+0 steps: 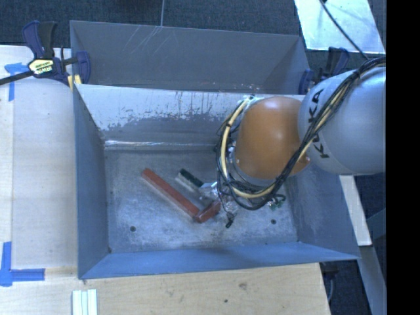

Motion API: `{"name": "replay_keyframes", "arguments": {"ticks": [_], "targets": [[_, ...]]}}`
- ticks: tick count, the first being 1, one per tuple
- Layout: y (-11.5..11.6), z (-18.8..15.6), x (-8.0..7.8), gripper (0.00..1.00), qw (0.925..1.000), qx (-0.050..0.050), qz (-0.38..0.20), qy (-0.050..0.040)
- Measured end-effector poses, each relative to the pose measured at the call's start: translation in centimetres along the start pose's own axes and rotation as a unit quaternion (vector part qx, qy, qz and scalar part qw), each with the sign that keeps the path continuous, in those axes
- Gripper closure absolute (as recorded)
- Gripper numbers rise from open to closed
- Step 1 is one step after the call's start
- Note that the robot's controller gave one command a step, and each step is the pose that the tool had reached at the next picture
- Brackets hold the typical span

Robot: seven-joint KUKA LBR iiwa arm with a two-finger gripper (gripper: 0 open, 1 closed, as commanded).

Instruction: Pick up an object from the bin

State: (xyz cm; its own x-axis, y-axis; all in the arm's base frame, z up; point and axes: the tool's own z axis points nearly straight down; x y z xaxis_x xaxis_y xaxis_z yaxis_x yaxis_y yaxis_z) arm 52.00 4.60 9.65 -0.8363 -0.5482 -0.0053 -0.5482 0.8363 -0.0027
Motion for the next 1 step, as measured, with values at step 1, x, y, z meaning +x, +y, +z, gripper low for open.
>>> {"name": "replay_keyframes", "arguments": {"ticks": [1], "targets": [[-0.17,-8.14,-0.29,1.0,1.0,0.001,0.002,-0.0025]]}}
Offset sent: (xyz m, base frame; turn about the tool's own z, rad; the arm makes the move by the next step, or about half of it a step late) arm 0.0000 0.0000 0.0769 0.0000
